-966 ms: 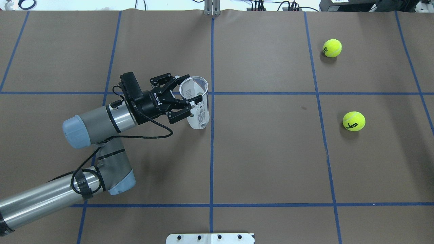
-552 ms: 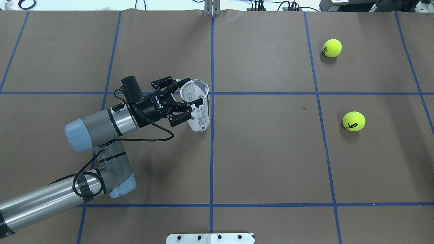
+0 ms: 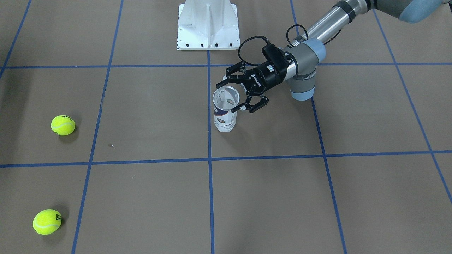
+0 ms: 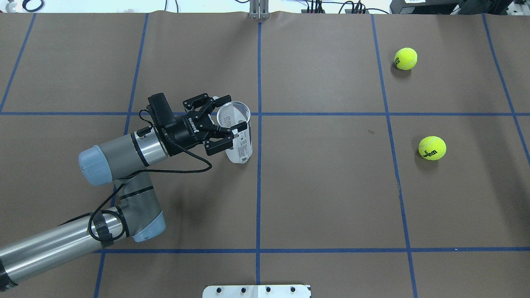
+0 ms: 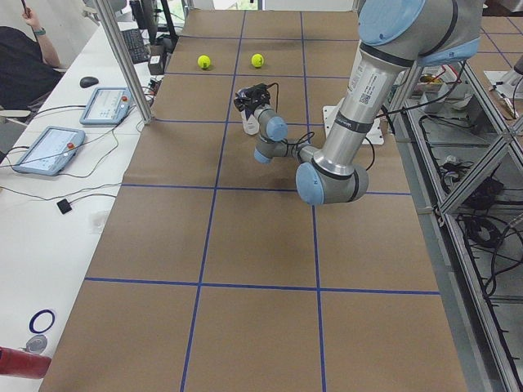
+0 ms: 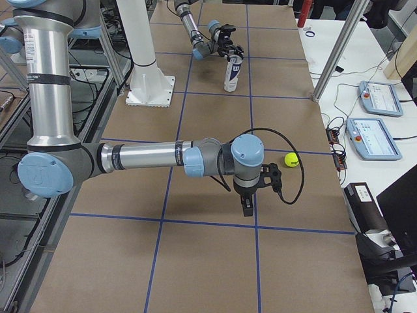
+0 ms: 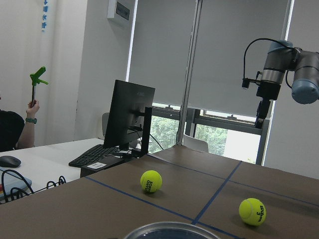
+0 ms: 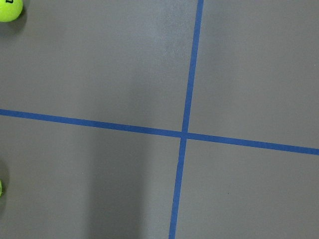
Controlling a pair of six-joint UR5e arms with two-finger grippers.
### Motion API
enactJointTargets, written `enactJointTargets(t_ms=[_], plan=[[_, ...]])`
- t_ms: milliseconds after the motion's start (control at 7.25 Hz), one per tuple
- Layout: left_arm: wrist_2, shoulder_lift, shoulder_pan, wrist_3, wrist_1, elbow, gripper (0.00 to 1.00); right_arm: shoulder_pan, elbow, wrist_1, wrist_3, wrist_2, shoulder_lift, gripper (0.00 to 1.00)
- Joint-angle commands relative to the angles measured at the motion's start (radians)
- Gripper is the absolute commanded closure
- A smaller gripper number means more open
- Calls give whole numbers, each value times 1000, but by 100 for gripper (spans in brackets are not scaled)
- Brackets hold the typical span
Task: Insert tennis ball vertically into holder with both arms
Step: 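Lower the upright can onto the table with the left gripper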
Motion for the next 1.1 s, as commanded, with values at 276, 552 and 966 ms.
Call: enactJointTargets(t_ms=[276, 552, 966], plan=[[0, -4, 0, 0, 2, 0, 2, -2, -1, 0, 0, -2, 2, 1], [-1, -7, 0, 0, 0, -9, 2, 0, -3, 0, 0, -4, 6, 1], [-6, 14, -17, -9, 18, -107, 2, 0, 2, 0, -1, -5, 6, 1]])
